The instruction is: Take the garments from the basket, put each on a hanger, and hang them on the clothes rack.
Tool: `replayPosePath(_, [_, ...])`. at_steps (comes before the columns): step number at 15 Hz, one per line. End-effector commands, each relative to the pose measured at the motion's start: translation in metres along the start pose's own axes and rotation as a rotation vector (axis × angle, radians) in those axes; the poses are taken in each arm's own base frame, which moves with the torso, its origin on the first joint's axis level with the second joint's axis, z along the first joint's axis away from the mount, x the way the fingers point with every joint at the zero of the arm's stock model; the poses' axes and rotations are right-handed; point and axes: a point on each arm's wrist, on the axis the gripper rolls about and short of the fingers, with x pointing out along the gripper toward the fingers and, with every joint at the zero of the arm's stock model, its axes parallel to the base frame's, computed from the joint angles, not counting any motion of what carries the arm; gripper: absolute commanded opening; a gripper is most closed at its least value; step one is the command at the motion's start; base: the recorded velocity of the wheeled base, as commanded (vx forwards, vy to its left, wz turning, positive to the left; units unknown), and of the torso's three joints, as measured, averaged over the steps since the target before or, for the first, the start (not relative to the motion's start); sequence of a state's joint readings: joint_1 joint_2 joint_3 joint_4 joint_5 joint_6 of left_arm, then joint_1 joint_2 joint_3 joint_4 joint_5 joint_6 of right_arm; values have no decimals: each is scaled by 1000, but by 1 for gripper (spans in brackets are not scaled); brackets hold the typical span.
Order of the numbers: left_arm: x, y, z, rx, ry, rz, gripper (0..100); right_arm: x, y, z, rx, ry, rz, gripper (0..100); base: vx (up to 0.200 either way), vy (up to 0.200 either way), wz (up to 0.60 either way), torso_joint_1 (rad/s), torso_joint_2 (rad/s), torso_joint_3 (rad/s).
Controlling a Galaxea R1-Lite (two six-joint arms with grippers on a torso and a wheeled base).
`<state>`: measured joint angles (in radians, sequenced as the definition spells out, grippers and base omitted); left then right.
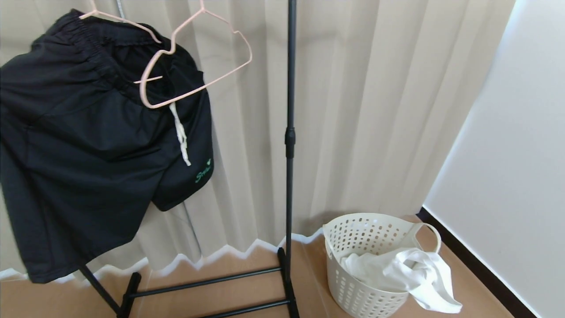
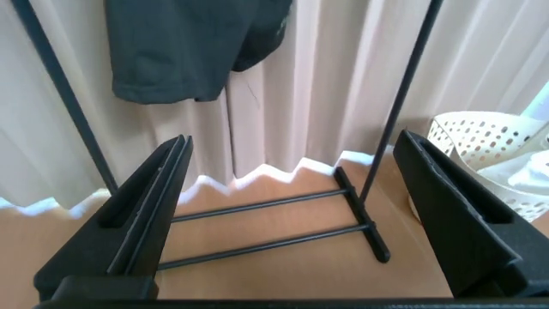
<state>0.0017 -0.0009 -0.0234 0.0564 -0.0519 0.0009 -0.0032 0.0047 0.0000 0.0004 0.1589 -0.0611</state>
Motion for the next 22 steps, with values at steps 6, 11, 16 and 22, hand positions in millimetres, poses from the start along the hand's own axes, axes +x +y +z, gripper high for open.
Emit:
replayPosePath(6, [0, 0, 0, -1, 2, 0, 100, 0, 0, 0, 0, 1, 1, 100, 0, -100, 0, -1, 0, 3])
replayPosePath(11, [0, 0, 0, -1, 2, 0, 100, 0, 0, 0, 0, 1, 1, 100, 0, -160, 0, 8, 1, 2])
replayPosePath(16, [0, 0, 0, -2, 2, 1, 100, 0, 0, 0, 0, 0, -1, 100, 0, 0, -240, 0, 2, 0])
replayPosePath(22, [0, 0, 0, -2, 2, 0, 100, 0, 0, 0, -2, 1, 1, 100, 0, 0, 0, 0, 0, 0])
